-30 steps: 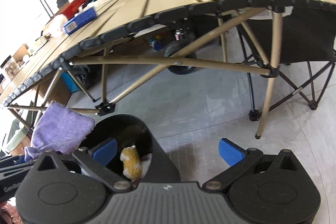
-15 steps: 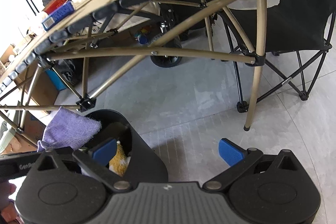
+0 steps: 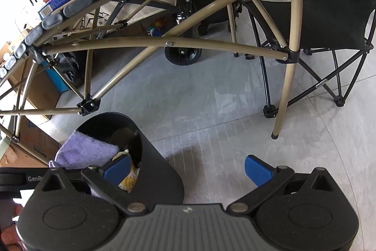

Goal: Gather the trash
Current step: 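Move the left gripper over the bin and open it to drop the lavender sachet, then raise both tools back toward the table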

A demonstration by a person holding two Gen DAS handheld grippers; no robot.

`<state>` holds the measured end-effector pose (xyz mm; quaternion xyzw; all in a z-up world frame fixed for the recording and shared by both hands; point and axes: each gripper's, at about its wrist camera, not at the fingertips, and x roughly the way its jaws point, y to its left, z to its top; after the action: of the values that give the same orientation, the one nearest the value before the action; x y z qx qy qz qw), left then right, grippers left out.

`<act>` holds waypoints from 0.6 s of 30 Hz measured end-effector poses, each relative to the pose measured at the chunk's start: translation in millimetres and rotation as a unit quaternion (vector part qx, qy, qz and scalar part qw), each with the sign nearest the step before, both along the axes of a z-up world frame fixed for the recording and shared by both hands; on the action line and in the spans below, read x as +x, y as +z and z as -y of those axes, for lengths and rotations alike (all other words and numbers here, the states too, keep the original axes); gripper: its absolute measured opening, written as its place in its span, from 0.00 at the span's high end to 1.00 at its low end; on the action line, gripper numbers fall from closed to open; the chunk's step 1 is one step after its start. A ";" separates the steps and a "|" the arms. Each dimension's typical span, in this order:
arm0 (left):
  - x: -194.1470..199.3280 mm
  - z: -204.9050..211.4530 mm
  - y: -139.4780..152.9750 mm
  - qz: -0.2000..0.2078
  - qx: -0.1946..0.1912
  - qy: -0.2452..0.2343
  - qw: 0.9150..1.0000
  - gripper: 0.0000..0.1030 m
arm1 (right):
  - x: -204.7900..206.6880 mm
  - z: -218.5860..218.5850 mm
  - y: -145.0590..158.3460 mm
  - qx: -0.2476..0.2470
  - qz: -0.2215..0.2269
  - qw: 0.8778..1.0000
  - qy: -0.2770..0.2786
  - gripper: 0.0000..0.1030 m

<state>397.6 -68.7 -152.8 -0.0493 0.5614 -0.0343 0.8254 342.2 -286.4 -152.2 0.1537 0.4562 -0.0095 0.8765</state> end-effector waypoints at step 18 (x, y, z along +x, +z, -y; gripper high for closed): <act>-1.1 -1.6 -0.7 -0.005 -0.009 0.016 1.000 0.00 | 0.6 0.7 -1.5 0.001 -0.001 1.000 -0.001 0.00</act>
<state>396.4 -67.1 -153.6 -0.0656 0.5641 -0.0259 0.8227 342.8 -287.1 -153.8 0.1546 0.4568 -0.0104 0.8760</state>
